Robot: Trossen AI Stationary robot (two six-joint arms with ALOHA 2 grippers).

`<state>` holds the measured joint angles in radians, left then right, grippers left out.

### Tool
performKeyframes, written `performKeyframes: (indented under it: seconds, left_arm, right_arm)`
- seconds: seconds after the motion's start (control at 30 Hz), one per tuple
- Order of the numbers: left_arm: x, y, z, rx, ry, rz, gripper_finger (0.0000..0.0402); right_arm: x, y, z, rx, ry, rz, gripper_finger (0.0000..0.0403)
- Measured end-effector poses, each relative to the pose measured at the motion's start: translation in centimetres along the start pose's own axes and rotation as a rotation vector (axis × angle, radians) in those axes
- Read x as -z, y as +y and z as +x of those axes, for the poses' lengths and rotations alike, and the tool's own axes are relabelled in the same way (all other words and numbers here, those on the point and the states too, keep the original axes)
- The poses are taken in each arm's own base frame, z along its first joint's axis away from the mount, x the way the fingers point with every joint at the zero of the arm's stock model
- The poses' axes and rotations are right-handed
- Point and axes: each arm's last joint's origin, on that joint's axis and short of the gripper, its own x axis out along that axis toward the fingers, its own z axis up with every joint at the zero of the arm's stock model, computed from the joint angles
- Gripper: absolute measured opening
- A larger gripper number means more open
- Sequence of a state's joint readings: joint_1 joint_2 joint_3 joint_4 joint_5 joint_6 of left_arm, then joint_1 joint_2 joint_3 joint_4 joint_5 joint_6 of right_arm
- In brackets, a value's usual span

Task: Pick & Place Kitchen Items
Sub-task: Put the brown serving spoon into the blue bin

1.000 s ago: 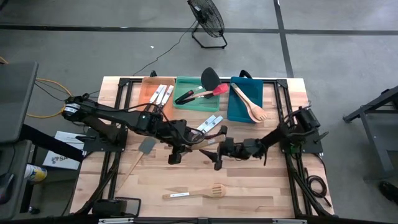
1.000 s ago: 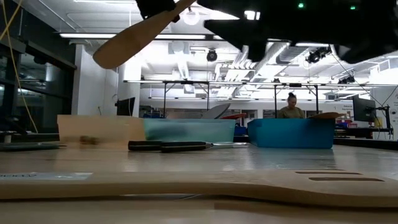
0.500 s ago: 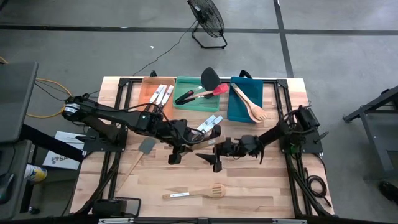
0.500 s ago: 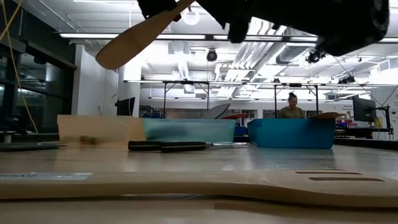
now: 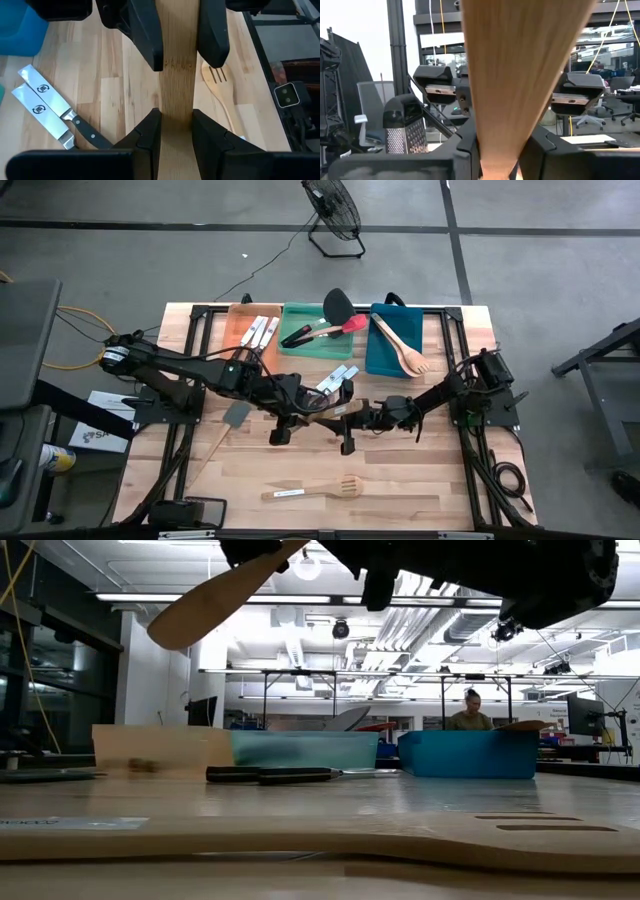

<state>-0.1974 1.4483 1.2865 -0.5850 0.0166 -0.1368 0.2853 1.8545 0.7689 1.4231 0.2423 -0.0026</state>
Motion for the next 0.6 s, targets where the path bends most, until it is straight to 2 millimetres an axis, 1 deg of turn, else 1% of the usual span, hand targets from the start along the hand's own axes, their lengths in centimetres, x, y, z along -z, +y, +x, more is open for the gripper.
performKeyframes:
  seconds: [0.23,0.27,0.33,0.47,0.53,0.6]
  left_arm:
    - [0.0,0.0,0.0,0.000,0.003,-0.019,0.0078]
    - [0.1,0.0,0.0,-0.002,0.007,-0.022,0.0084]
    - [0.2,0.1,0.0,-0.011,0.015,-0.026,0.0117]
    - [0.2,0.2,0.0,-0.063,0.018,-0.030,0.0206]
    - [0.3,0.3,0.0,-0.099,0.018,-0.043,0.0237]
    - [0.4,0.4,0.0,-0.132,0.030,-0.051,0.0256]
  right_arm:
    - [0.0,0.1,0.0,0.016,0.005,0.006,0.0082]
    - [0.1,0.2,-0.1,0.026,0.010,0.006,0.0082]
    - [-0.1,0.3,-0.1,0.049,0.030,0.001,0.0082]
    - [-0.5,0.4,-0.2,0.110,0.116,-0.024,0.0082]
    - [-1.2,0.5,-0.3,0.136,0.137,-0.032,0.0082]
    - [-2.0,0.6,-0.5,0.163,0.157,-0.040,0.0082]
